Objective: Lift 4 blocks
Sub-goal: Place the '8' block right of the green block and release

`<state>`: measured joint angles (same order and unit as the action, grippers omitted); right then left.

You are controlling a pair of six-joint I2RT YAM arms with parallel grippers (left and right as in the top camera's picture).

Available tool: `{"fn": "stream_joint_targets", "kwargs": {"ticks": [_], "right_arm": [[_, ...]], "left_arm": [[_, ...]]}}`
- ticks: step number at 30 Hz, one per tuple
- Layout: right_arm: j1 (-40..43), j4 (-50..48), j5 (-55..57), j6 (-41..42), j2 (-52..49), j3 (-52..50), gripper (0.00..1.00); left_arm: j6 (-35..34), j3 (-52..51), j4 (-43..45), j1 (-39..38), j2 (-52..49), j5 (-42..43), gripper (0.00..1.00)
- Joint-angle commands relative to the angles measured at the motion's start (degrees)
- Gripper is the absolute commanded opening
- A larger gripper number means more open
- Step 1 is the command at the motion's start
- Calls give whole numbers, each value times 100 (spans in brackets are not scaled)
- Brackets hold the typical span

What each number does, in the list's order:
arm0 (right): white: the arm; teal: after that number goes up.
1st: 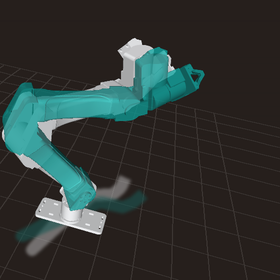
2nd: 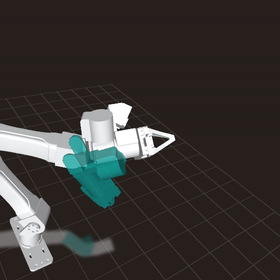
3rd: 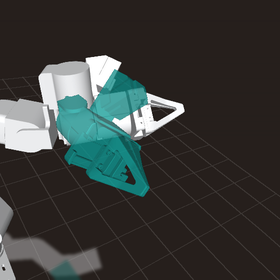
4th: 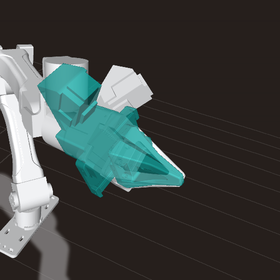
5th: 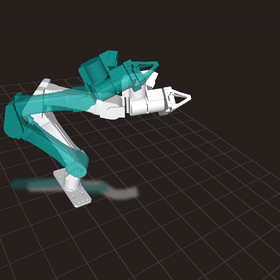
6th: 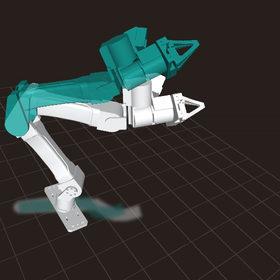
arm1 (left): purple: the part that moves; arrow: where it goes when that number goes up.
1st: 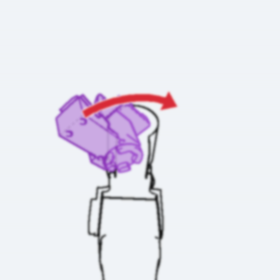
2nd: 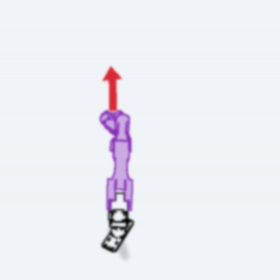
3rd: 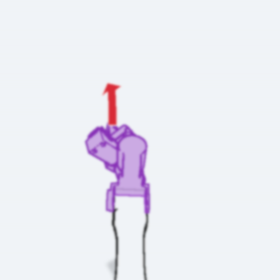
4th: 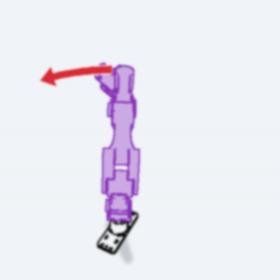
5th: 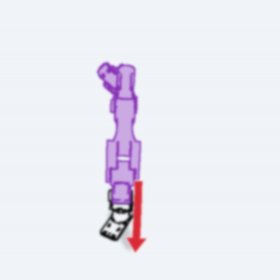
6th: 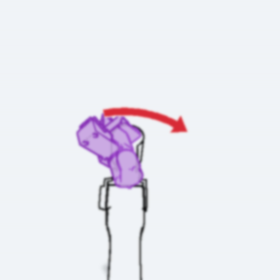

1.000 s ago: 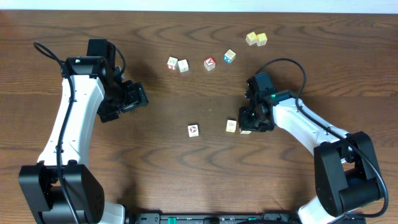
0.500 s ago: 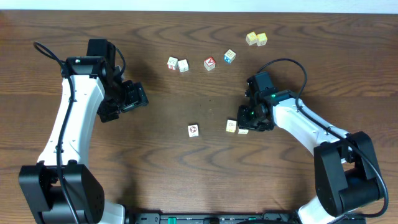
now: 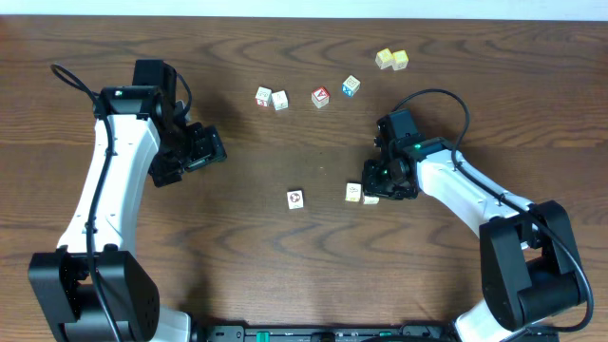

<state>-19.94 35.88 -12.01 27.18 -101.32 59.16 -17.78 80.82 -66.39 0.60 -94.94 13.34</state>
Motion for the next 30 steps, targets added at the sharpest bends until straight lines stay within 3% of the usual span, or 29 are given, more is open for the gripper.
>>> {"fn": "stream_joint_targets", "kwargs": {"ticks": [1,9,18,20,23,30], "right_arm": [[9,-37,-31,109,-4,11,33],[122,151,-31,101,-4,339,36],[417,1137,72,-483,-4,1093,45],[540,1436,304,-800,-4,1314,49],[780,1825,702,-1314,-4,1574,64],[1272,1655,1174,-1091,-7,1362,60]], "left_arm": [[11,-15,-17,7,20,-55,89],[11,-15,-17,7,20,-55,89],[11,-15,-20,7,20,-52,89],[11,-15,-22,7,20,-55,89],[11,-15,-24,7,20,-52,89],[11,-15,-17,7,20,-52,89]]}}
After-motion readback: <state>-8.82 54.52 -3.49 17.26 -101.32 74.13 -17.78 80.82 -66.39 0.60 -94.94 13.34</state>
